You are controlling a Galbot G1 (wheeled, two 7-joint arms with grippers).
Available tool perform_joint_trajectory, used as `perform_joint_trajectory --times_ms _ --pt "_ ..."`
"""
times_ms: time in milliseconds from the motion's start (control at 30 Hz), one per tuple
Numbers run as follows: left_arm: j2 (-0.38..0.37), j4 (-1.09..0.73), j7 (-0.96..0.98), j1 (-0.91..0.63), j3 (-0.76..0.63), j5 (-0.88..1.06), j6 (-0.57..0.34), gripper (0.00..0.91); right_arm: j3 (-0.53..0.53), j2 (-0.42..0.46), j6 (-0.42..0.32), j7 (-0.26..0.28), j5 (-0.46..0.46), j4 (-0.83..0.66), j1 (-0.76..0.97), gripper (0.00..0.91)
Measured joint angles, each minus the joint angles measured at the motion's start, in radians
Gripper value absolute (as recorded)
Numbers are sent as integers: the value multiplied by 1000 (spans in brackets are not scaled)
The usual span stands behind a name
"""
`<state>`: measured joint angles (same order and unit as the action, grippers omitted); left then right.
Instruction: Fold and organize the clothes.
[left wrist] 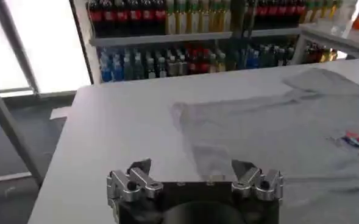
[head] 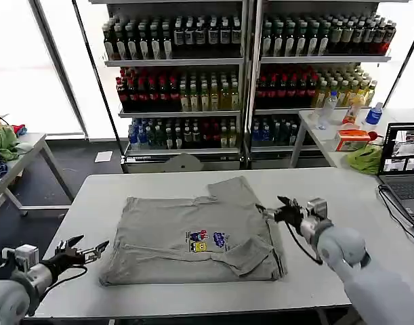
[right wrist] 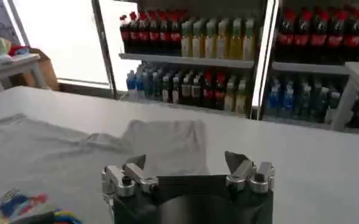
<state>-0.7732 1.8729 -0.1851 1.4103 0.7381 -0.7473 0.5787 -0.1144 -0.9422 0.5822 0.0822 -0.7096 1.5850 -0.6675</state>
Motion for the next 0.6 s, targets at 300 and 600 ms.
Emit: perform_joint_trajectory --times_ms 300,600 --pt "33 -223 -19 -287 -210 -45 -2 907 69 -135 0 59 71 -300 212 907" --pt "-3 -426 -22 -532 -401 -56 -2 907 86 -233 0 95 107 -501 297 907"
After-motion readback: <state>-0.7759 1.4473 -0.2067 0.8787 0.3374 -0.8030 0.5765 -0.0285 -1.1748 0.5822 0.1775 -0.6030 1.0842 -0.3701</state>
